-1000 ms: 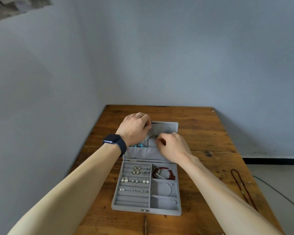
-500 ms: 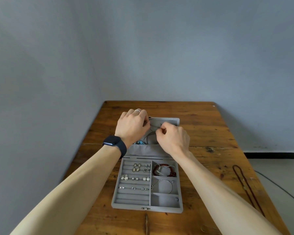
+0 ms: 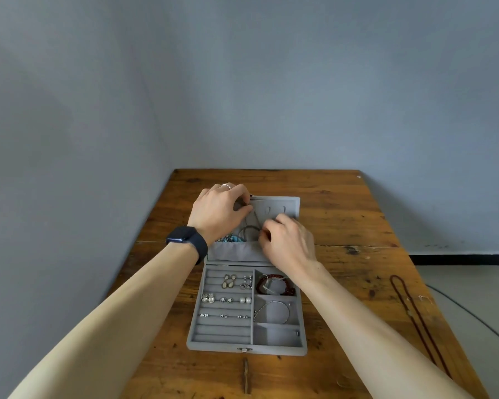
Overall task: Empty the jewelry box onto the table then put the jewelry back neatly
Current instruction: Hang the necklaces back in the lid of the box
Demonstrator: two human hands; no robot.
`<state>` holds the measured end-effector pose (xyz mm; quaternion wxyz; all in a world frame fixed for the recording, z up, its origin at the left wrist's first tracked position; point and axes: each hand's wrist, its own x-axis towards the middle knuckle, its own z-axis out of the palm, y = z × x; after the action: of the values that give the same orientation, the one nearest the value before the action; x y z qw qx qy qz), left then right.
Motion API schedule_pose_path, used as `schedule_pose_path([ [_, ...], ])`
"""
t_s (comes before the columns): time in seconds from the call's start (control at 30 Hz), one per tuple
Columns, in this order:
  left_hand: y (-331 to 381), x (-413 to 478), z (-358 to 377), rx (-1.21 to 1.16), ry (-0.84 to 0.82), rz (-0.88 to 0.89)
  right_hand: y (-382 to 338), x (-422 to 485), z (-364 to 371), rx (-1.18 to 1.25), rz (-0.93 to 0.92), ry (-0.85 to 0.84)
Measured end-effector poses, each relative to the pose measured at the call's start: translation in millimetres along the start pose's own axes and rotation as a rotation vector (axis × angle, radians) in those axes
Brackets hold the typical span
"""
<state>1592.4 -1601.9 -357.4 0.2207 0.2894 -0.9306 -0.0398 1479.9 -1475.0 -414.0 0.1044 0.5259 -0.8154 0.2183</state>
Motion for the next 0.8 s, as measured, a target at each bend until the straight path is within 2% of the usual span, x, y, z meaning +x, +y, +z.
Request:
schedule_pose_path([
  [0.23, -9.7, -6.5, -0.4, 0.083, 0.014, 0.056, 12.8, -6.9, 12.9, -0.028, -0.094, 0.177],
  [0.47, -10.3, -7.3, -0.5, 0.1, 0.077, 0.099, 20.8, -6.7, 6.3, 0.011, -0.112, 0.215],
  [0.6, -12.3, -8.0, 2.4, 0.119, 0.107, 0.125, 22.6, -11.6, 13.1, 0.072, -0.183, 0.222],
  [0.8, -14.4, -12.4, 5.4, 0.124, 0.099, 0.153, 21.4, -16.4, 19.2, 0.057, -0.183, 0.211],
])
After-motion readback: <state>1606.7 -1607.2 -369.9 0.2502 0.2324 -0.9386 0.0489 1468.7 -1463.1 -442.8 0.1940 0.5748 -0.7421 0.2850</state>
